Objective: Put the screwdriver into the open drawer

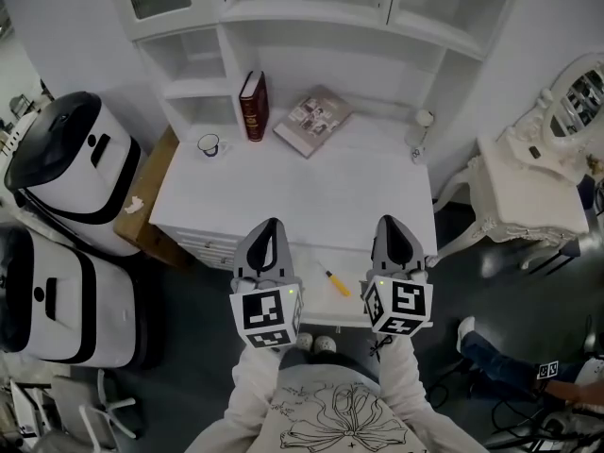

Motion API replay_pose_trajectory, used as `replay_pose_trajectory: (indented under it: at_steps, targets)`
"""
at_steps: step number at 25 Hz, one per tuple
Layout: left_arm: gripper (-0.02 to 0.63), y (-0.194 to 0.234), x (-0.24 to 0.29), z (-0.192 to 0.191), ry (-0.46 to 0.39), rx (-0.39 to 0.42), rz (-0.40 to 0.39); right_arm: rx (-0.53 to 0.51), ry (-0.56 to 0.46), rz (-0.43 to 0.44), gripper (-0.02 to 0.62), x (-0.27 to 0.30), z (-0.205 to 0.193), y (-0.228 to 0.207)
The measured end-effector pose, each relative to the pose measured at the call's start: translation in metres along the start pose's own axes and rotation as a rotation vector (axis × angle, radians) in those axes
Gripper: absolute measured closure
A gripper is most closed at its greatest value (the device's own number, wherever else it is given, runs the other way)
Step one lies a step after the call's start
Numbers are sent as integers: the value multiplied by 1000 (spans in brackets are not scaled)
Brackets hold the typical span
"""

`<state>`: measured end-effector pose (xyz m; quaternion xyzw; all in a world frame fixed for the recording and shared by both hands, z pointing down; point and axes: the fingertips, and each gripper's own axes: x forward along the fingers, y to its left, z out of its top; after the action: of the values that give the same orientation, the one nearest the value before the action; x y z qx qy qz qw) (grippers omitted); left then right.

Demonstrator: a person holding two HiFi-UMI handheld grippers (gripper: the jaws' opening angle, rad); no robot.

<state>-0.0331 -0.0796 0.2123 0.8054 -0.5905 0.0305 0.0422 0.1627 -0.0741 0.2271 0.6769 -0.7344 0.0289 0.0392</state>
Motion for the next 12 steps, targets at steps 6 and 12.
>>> replay_pose_trajectory:
  at_steps: [6, 12]
  targets:
    - [601, -3, 1, 1, 0, 0, 0, 7, -5, 3, 592, -1, 1, -1]
    - [601, -4, 2, 1, 7, 2, -3, 13, -1, 7, 592, 0, 2, 1]
